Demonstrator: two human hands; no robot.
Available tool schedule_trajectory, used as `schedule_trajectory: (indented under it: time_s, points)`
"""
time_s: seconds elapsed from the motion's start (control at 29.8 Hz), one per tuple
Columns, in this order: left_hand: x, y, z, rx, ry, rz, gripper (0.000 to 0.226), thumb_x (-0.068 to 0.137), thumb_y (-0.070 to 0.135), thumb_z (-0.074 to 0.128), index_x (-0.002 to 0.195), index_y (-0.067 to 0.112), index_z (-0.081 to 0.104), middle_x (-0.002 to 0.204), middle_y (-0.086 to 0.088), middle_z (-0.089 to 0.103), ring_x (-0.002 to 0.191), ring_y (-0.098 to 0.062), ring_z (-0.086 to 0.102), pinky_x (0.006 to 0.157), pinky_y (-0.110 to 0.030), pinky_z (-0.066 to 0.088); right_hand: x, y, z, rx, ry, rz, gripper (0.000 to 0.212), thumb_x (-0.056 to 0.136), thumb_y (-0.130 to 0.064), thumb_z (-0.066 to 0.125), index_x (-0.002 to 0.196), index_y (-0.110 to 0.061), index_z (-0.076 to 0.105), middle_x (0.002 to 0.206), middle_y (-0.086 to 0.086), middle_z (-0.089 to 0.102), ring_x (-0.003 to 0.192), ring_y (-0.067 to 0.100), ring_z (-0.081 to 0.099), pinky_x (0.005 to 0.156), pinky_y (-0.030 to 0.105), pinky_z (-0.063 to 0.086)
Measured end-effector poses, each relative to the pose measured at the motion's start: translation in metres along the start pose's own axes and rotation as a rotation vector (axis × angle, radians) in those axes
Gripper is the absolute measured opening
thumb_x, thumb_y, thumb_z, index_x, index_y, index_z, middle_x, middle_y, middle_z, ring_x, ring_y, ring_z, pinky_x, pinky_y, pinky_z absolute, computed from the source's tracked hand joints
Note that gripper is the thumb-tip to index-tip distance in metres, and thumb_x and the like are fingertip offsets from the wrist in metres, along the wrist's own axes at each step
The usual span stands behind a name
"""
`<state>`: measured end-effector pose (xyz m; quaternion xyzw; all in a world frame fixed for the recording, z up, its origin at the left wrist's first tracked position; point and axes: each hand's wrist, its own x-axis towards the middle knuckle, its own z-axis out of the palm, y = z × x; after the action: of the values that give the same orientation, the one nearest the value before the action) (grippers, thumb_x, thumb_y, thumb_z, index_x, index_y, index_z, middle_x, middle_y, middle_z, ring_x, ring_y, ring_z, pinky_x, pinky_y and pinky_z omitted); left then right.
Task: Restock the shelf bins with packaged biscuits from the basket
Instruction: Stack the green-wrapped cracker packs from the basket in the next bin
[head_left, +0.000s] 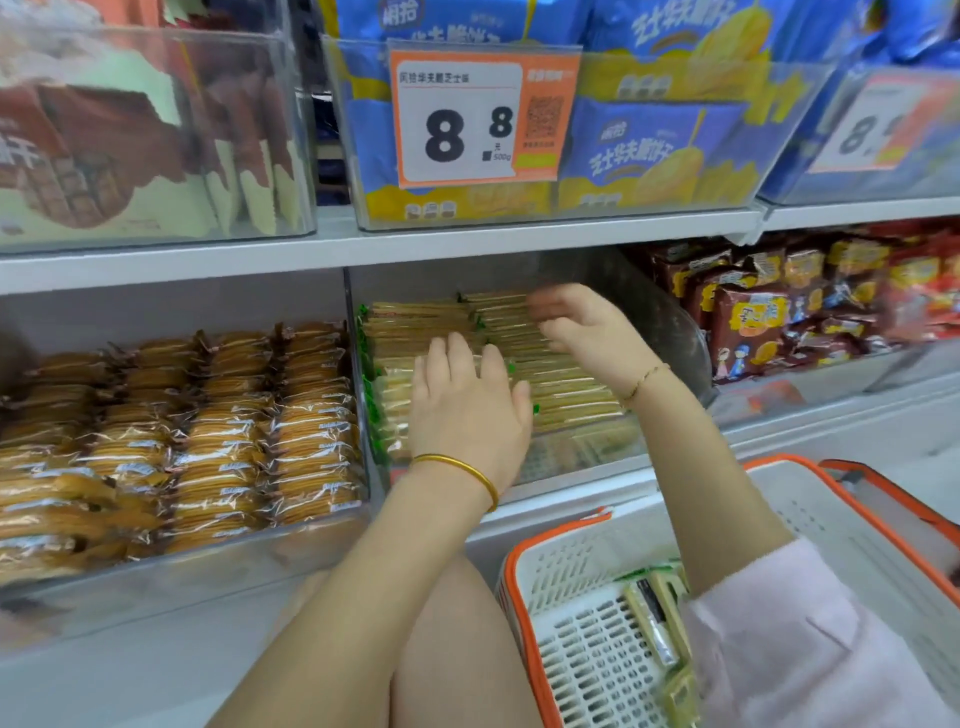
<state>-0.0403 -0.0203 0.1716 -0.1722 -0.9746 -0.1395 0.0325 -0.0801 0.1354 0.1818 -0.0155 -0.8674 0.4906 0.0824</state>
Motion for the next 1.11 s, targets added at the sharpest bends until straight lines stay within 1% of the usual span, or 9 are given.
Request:
schedule_trajectory:
  time_s: [0.17,0.34,0.47,0.57,0.64,0.7,0.84,1.01,1.11]
  points:
    - [-0.052,0.051,0.026,-0.209,0.142,0.382,0.052,0.085,0.033,0.028,0.121,0.008,0.056,0.131,-0.014,0.051,0.122,-0.032,0.044,0.103,-0.041,0.035,-0.142,0.04,-0.042,0.295,0.203,0.15,0.029,0.091,0.005,0.045,0.113,-0.01,0.057,0.104,0.004,0.062,0.09,0.013,0.064,0.077,0.027,0.054]
    - [-0.087,0.091,0.114,-0.302,-0.303,0.536,0.033,0.094,0.018,0.041,0.124,0.009,0.051,0.13,-0.009,0.046,0.12,-0.028,0.041,0.097,-0.042,0.041,-0.248,0.147,-0.064,0.025,0.282,0.638,0.033,0.089,0.01,0.042,0.096,-0.015,0.061,0.101,0.013,0.062,0.082,0.027,0.059,0.072,0.034,0.049]
    - [-0.096,0.099,0.182,-0.288,-0.54,0.49,0.033,0.094,0.015,0.041,0.125,0.011,0.052,0.127,-0.008,0.046,0.117,-0.028,0.046,0.094,-0.037,0.042,-0.274,0.212,-0.063,-0.569,-0.087,0.866,0.035,0.092,0.0,0.044,0.125,-0.003,0.054,0.129,0.017,0.054,0.115,0.031,0.053,0.095,0.035,0.042]
    - [-0.093,0.099,0.204,-0.231,-0.657,0.418,0.032,0.094,0.014,0.042,0.124,0.009,0.053,0.128,-0.012,0.047,0.115,-0.028,0.049,0.094,-0.033,0.041,-0.262,0.254,-0.042,-0.763,-0.502,0.96,0.057,0.092,-0.018,0.056,0.142,-0.004,0.034,0.148,0.016,0.033,0.131,0.03,0.041,0.103,0.035,0.039]
    - [-0.088,0.098,0.209,-0.227,-0.67,0.394,0.03,0.094,0.014,0.042,0.121,0.009,0.055,0.124,-0.012,0.049,0.113,-0.028,0.05,0.092,-0.032,0.04,-0.264,0.284,-0.02,-0.889,-0.679,1.015,0.078,0.086,-0.035,0.064,0.146,-0.006,0.023,0.152,0.019,0.02,0.134,0.038,0.033,0.105,0.048,0.037]
    - [-0.084,0.095,0.214,-0.211,-0.669,0.364,0.023,0.094,0.013,0.042,0.113,0.009,0.056,0.114,-0.012,0.05,0.106,-0.026,0.052,0.086,-0.031,0.04,-0.278,0.302,-0.001,-1.052,-0.673,1.049,0.067,0.088,-0.036,0.055,0.142,-0.01,0.028,0.146,0.021,0.027,0.129,0.045,0.034,0.098,0.057,0.039]
    - [-0.079,0.088,0.222,-0.176,-0.685,0.309,0.034,0.095,0.015,0.041,0.127,0.011,0.053,0.132,-0.011,0.047,0.115,-0.027,0.051,0.094,-0.033,0.042,-0.294,0.301,0.017,-1.195,-0.694,1.104,0.065,0.091,-0.012,0.05,0.147,-0.007,0.015,0.151,0.026,0.012,0.132,0.053,0.024,0.093,0.058,0.044]
    - [-0.077,0.095,0.228,-0.278,-0.66,0.278,0.018,0.093,0.011,0.042,0.102,0.017,0.057,0.107,-0.009,0.052,0.093,-0.024,0.052,0.081,-0.029,0.041,-0.266,0.286,0.003,-1.185,-0.586,0.987,0.043,0.087,0.0,0.05,0.129,0.0,0.046,0.115,0.014,0.058,0.1,0.033,0.06,0.081,0.043,0.055]
    - [-0.078,0.103,0.226,-0.42,-0.698,0.218,0.03,0.092,0.013,0.049,0.122,0.014,0.056,0.122,-0.005,0.056,0.111,-0.021,0.054,0.095,-0.031,0.042,-0.246,0.257,-0.03,-0.891,-0.515,0.87,0.036,0.086,0.004,0.049,0.121,-0.004,0.05,0.085,0.005,0.056,0.071,0.018,0.057,0.067,0.028,0.051]
